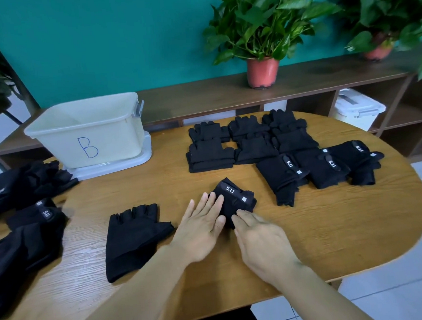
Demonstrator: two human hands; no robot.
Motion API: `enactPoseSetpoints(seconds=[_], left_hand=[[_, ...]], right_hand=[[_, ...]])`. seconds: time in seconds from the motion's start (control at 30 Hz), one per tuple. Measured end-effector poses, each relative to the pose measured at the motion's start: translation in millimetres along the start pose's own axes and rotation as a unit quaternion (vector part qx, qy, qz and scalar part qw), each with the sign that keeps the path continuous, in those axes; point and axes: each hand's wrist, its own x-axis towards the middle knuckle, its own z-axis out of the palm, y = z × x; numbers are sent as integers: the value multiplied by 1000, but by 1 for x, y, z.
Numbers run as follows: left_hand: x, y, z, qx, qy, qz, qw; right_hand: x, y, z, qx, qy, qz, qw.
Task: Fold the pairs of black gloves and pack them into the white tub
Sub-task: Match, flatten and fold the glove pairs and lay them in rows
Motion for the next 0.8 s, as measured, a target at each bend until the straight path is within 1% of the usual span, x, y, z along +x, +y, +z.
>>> enactPoseSetpoints(seconds=[0.07, 0.13, 0.2, 0.23, 0.3, 0.33, 0.37, 0.5, 0.6, 0.8], left_hand=[[11, -2, -3, -4, -7, 22, 1000], [21, -4, -5, -3, -13, 45, 999], [27, -6, -7, -11, -11, 59, 998], [29, -7, -8, -21, 0, 61, 998], [30, -5, -11, -28, 26, 56, 998], [28, -3, -10, -19, 32, 49, 998], [27, 0, -9, -8, 31, 43, 999], [29, 4, -1, 21, -2, 41, 999], [48, 0, -2, 27, -10, 60, 998], [87, -3, -6, 38, -18, 100, 994]], right_hand=[[3, 2, -5, 1, 34, -13, 999], [8, 7, -9, 0, 66, -8, 998], [10, 9, -11, -21, 69, 6, 997], [11, 9, -14, -25, 44, 18, 999], [10, 14, -6, -41, -1, 14, 999], [10, 16, -1, -54, -8, 10, 998], [10, 16, -1, -56, -34, 19, 998], [9, 16, 8, -70, -35, 40, 996], [13, 20, 15, -103, -14, 44, 994], [28, 36, 19, -138, -28, 78, 987]])
